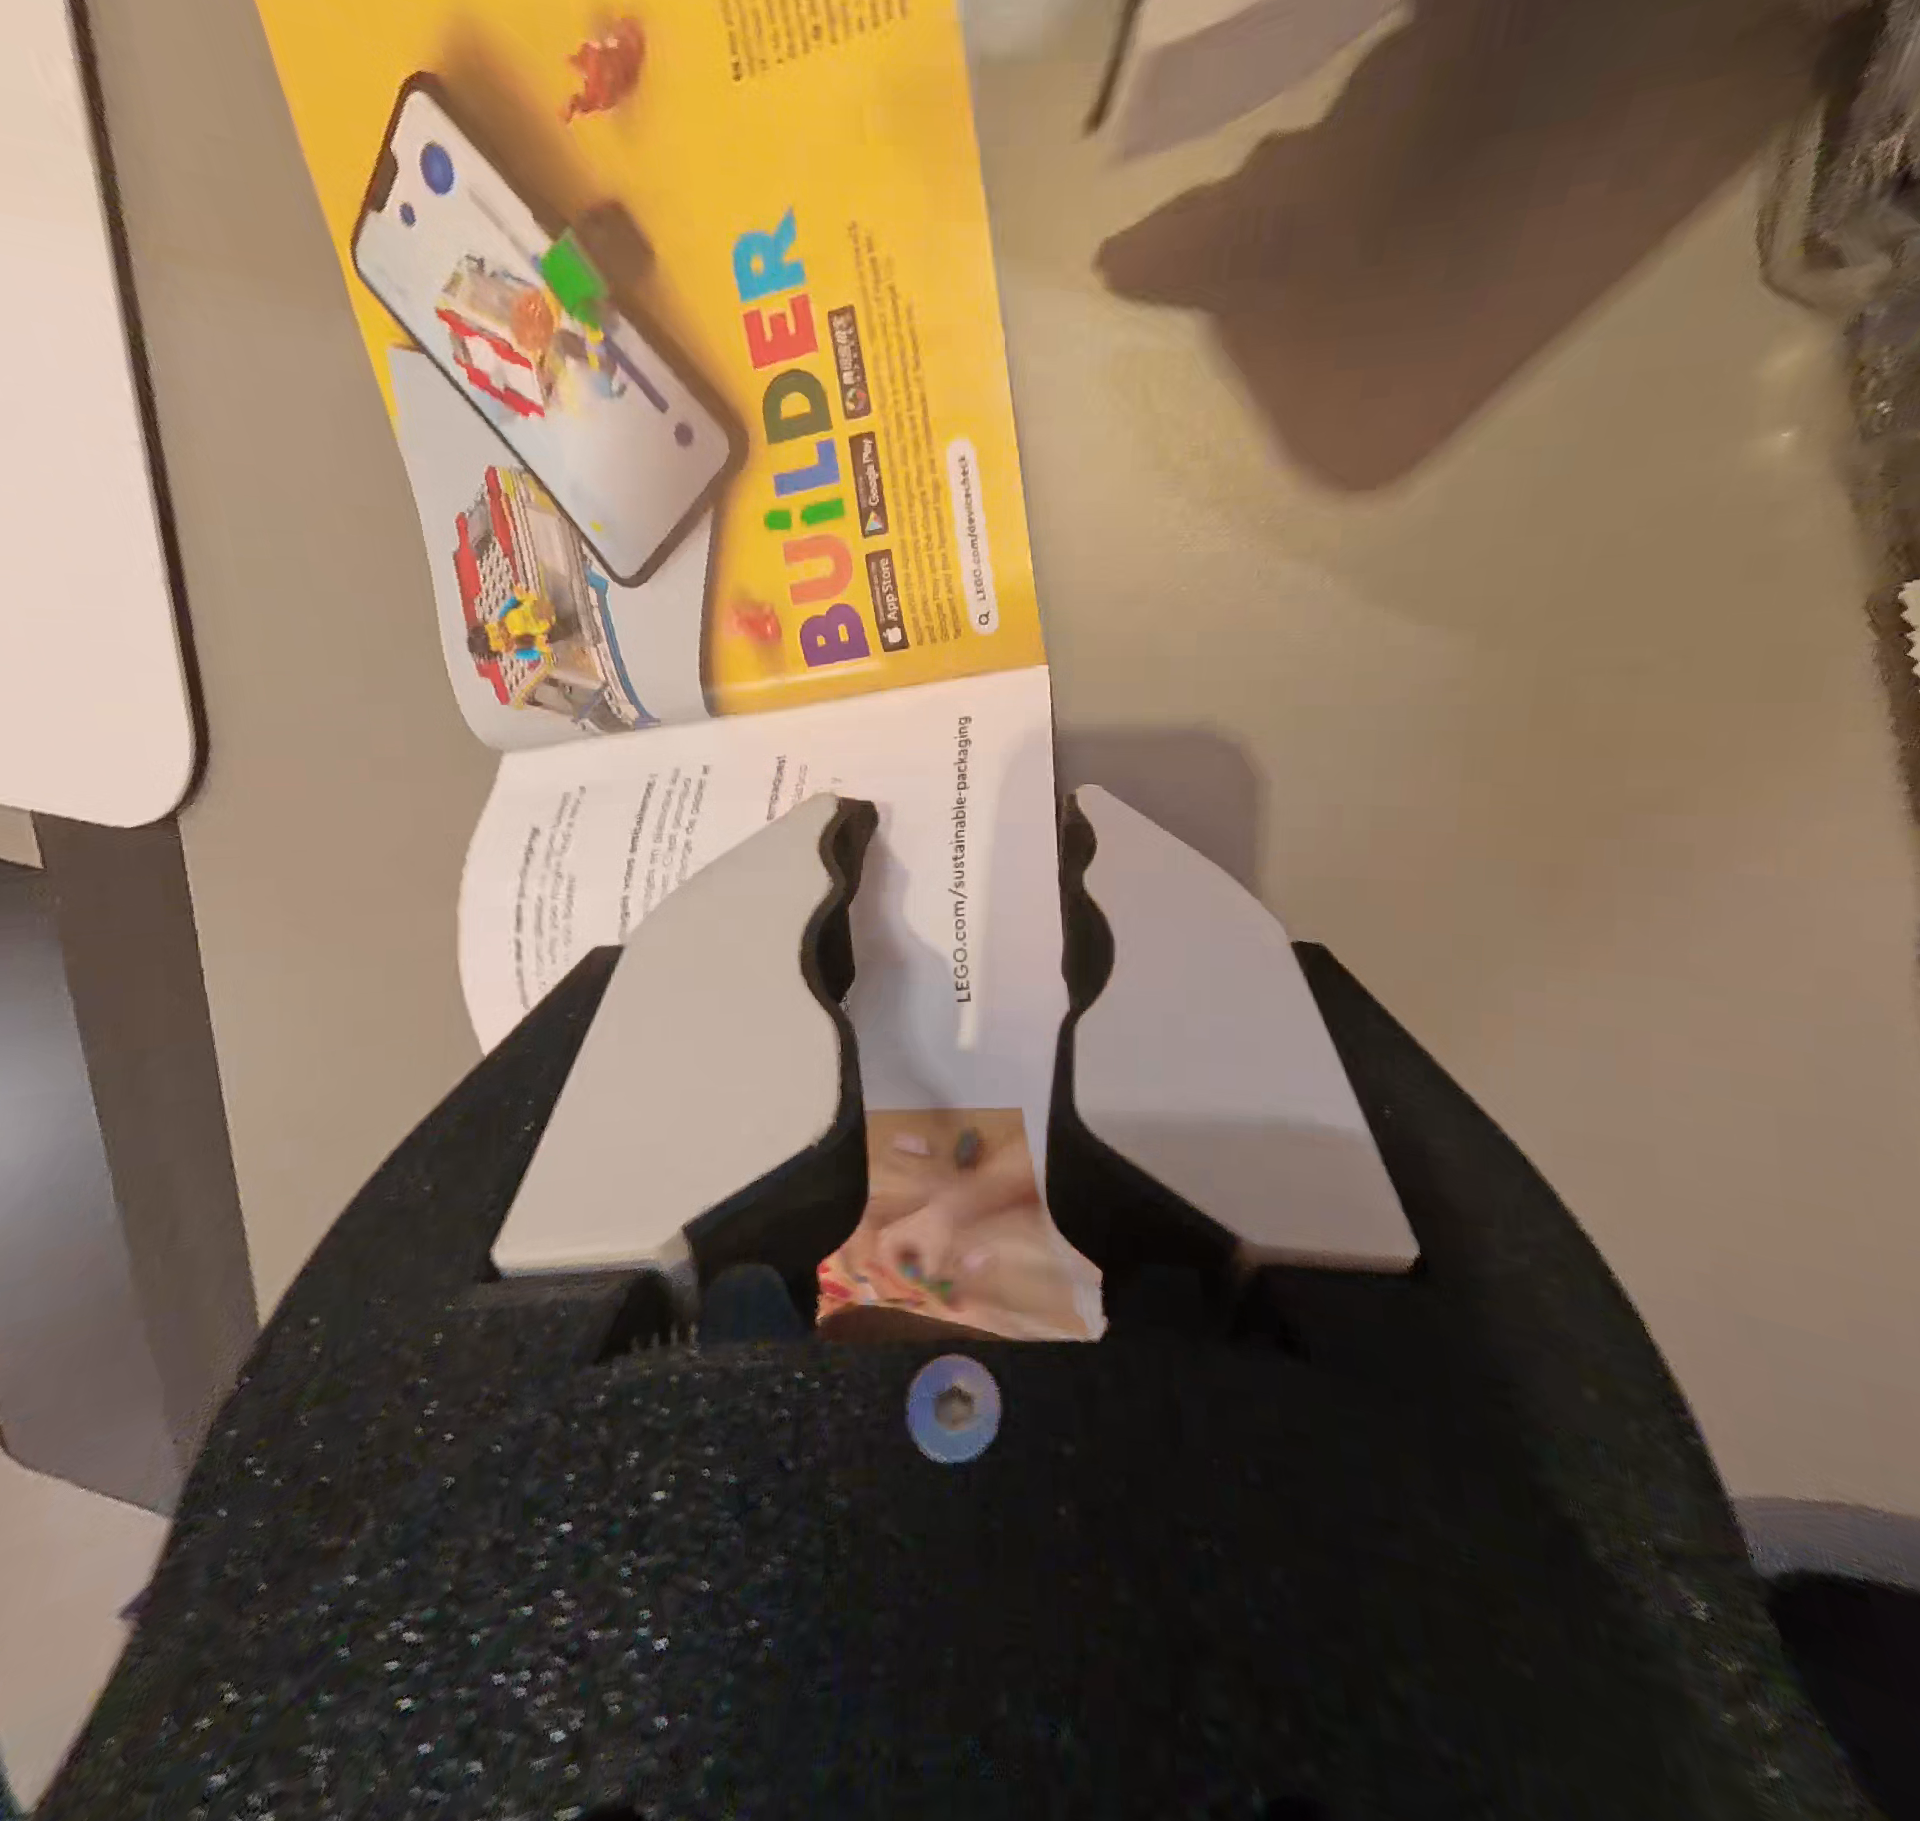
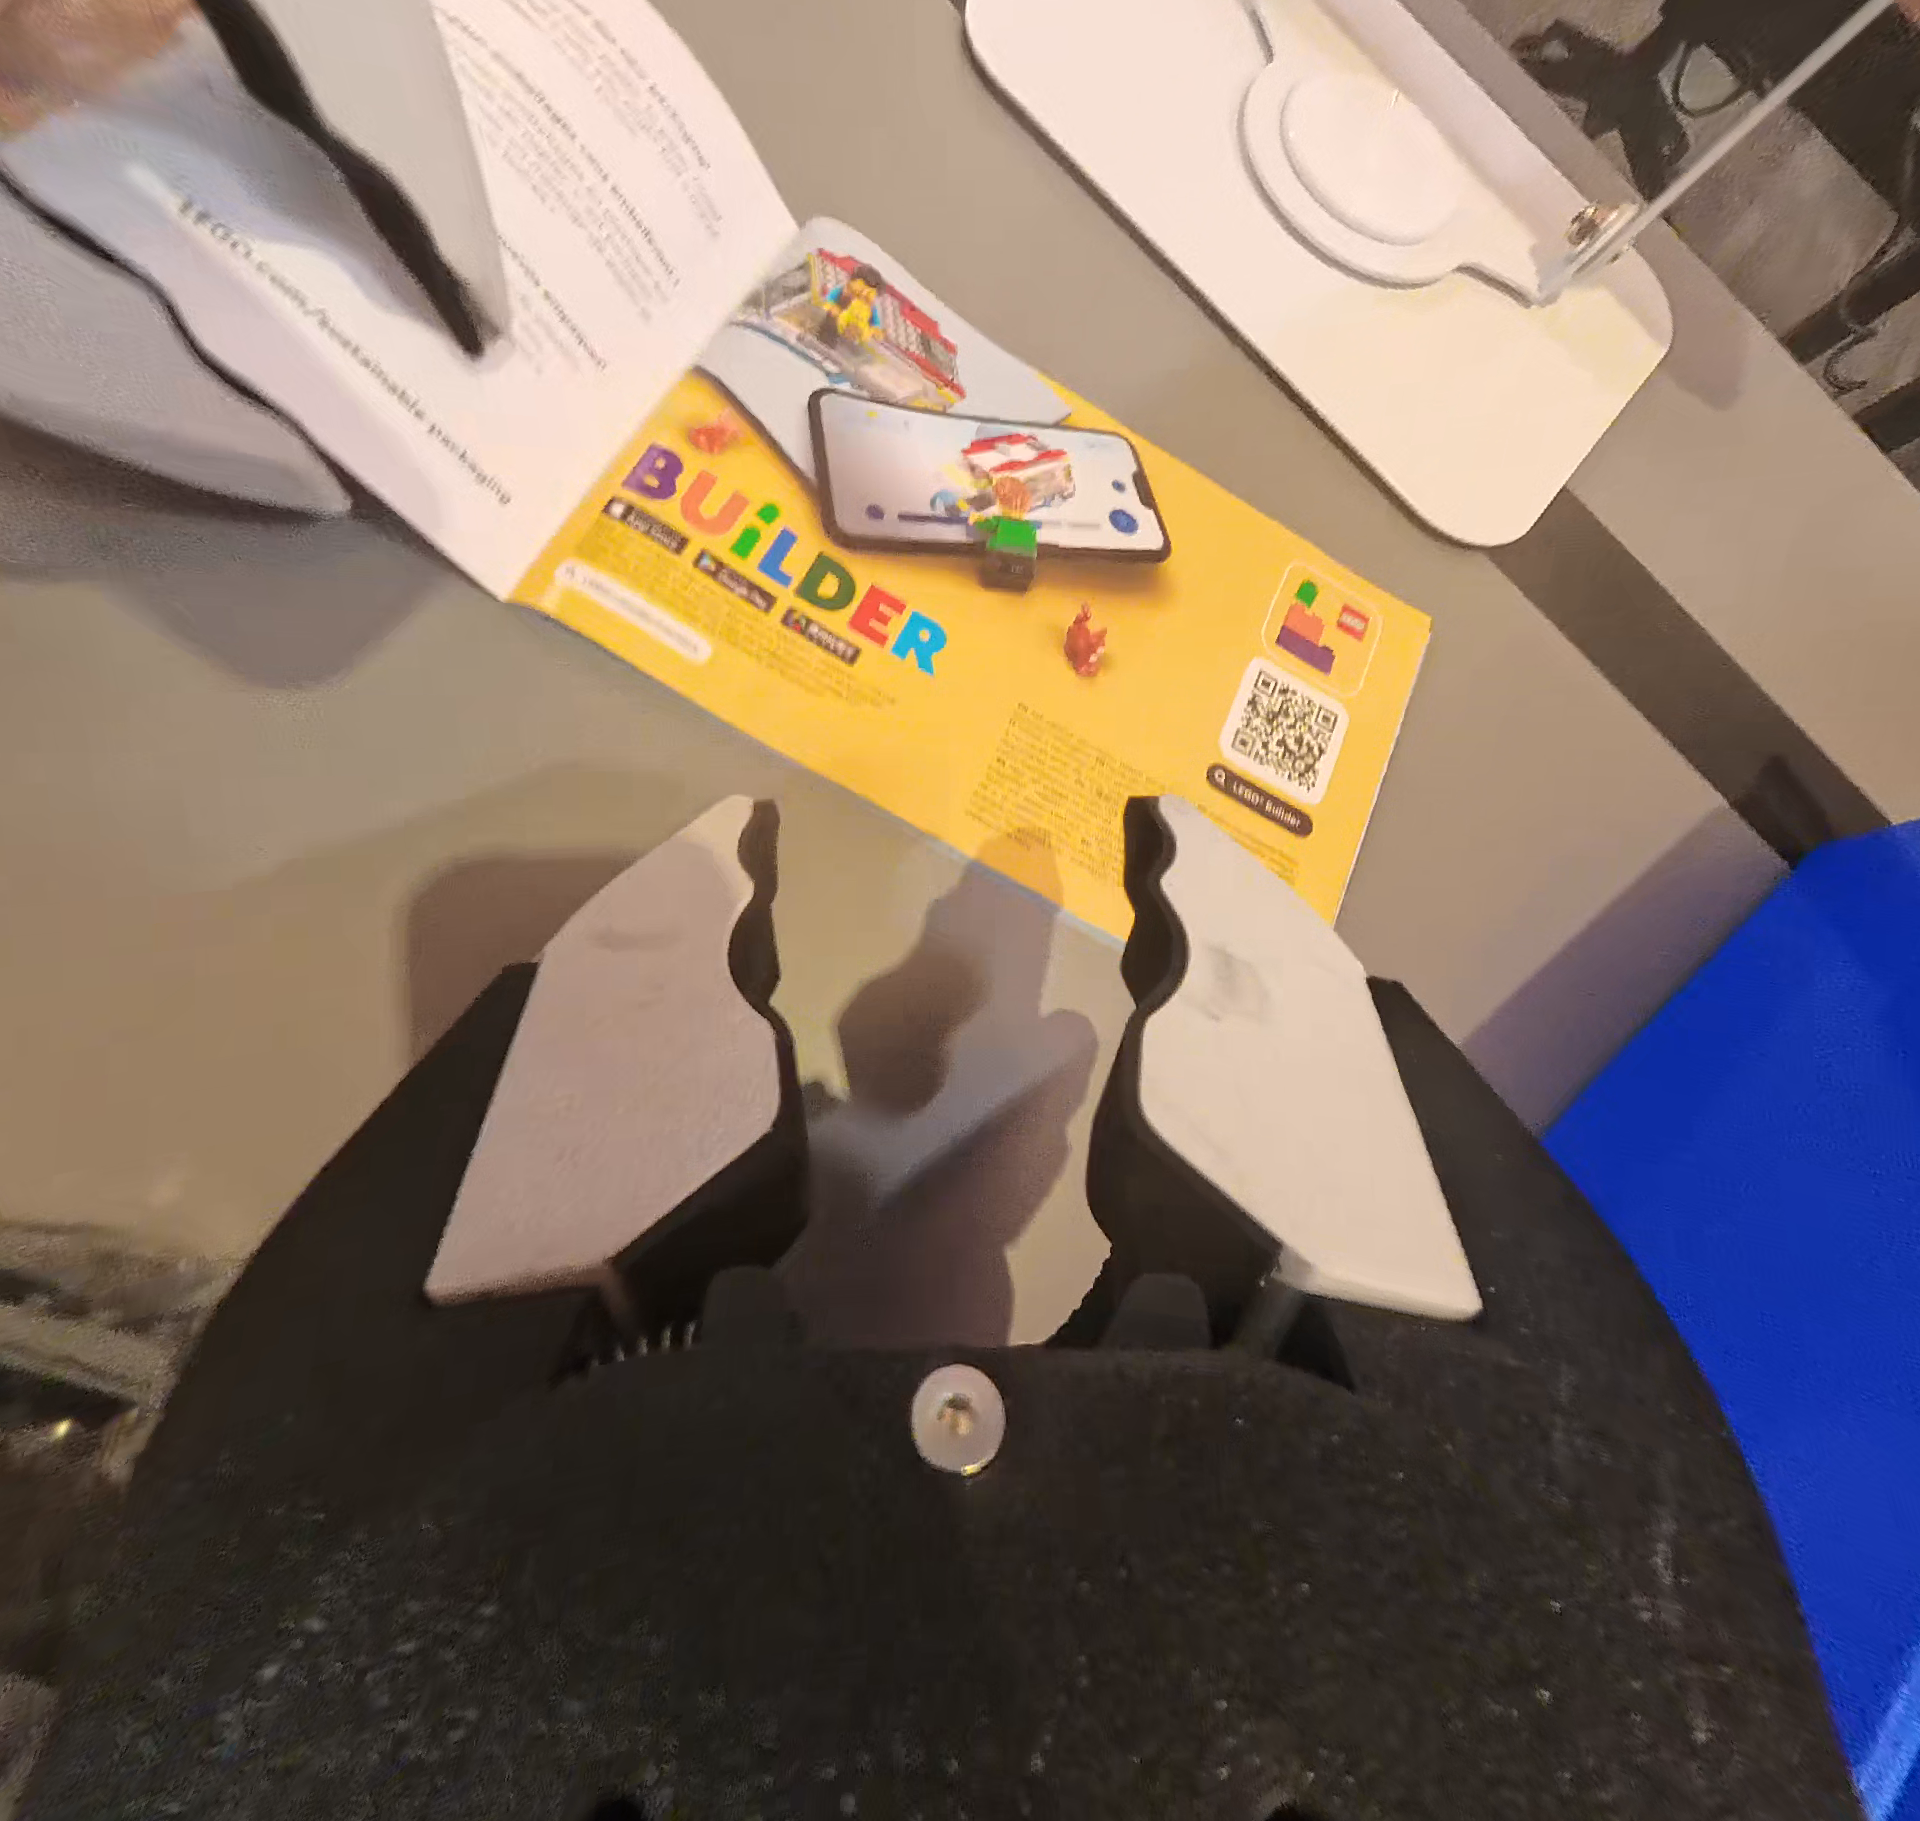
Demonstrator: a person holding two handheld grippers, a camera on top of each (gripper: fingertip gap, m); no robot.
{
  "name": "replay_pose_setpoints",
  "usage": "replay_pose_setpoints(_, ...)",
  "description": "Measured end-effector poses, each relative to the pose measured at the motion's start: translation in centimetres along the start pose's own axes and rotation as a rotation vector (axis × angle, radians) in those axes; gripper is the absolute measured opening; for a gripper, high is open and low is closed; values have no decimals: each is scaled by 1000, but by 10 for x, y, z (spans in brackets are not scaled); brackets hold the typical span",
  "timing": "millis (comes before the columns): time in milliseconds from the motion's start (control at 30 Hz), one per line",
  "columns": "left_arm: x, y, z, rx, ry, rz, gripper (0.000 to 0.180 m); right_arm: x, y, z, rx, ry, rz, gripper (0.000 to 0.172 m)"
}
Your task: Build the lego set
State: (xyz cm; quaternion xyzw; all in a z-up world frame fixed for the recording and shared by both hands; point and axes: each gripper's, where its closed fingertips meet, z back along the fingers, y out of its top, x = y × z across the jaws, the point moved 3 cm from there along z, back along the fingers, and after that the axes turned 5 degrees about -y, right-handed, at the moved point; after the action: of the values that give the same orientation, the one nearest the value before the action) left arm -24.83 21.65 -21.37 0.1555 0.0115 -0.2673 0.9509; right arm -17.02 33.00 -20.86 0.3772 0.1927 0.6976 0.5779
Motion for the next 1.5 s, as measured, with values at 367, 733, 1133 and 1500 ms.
replay_pose_setpoints(367, 0, 55, 23, 158, 109, 66, 50, -11, -34, 43, 155, 55, 65, 57)
replay_pose_setpoints(733, -55, 131, -20, 244, 58, 242, 66, -10, -51, 54, 176, 122, 77, 53)
replay_pose_setpoints(1133, -109, 171, -40, 317, 7, 535, 69, -9, -61, 60, 168, 152, 124, 49)
replay_pose_setpoints(1500, -123, 151, -77, 253, -93, 388, 75, -17, -66, 64, 175, 158, 212, 49)
